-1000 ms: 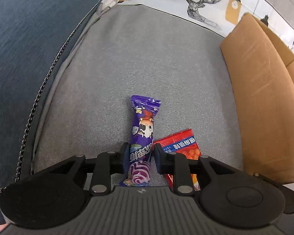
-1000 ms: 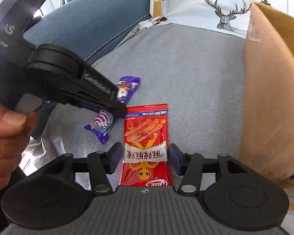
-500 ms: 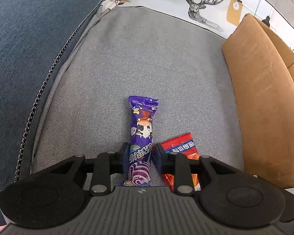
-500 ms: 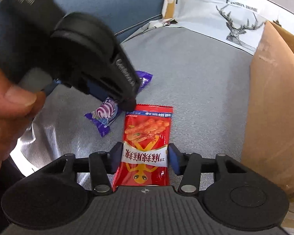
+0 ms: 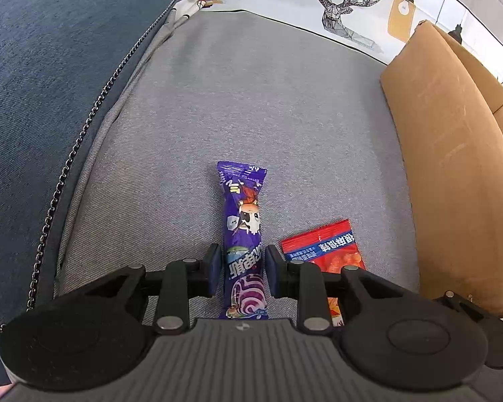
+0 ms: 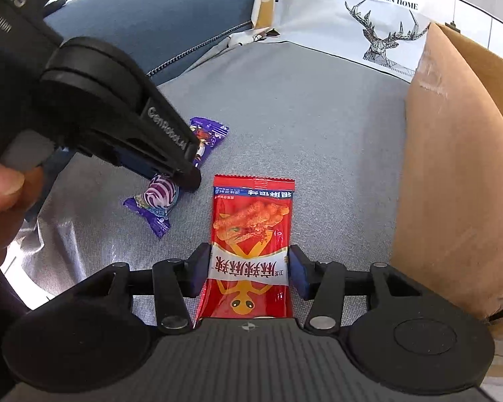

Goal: Organize snacks
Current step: 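Lift both held snacks and carry them over the cardboard box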

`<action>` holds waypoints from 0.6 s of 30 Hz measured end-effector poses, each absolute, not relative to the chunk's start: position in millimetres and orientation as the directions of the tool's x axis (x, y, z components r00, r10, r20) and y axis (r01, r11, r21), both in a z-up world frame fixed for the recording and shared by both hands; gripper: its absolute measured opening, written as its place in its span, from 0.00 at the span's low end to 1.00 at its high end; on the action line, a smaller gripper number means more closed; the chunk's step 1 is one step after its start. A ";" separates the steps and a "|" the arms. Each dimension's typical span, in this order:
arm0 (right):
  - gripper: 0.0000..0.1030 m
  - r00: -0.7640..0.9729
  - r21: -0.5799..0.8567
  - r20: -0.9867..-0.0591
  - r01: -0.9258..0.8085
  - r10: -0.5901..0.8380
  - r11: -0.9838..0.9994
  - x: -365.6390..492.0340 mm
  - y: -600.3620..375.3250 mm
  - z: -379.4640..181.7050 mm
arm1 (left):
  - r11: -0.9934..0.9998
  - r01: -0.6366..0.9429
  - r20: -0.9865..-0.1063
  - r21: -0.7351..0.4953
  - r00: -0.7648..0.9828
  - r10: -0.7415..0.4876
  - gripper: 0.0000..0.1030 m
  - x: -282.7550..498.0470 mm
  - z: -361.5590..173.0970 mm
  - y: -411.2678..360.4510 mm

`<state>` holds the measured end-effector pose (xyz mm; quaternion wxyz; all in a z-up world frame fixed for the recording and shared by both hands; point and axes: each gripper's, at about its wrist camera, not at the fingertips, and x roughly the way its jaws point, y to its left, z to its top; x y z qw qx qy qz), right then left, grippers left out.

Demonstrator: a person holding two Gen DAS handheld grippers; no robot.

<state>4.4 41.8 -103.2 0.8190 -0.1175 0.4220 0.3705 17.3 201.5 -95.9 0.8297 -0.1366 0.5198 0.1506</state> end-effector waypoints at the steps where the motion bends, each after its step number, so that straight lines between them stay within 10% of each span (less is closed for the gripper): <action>1: 0.52 0.370 0.119 -0.778 -0.707 0.507 0.698 4.4 42.2 -103.3 | 0.918 -0.390 -0.904 -0.069 0.414 0.109 0.29 17.6 -96.5 201.0; 18: 0.47 0.487 0.094 -0.659 -0.703 0.574 0.704 -13.8 26.9 -71.1 | 0.909 -0.395 -0.854 -0.130 0.511 0.101 0.19 5.7 -73.6 203.6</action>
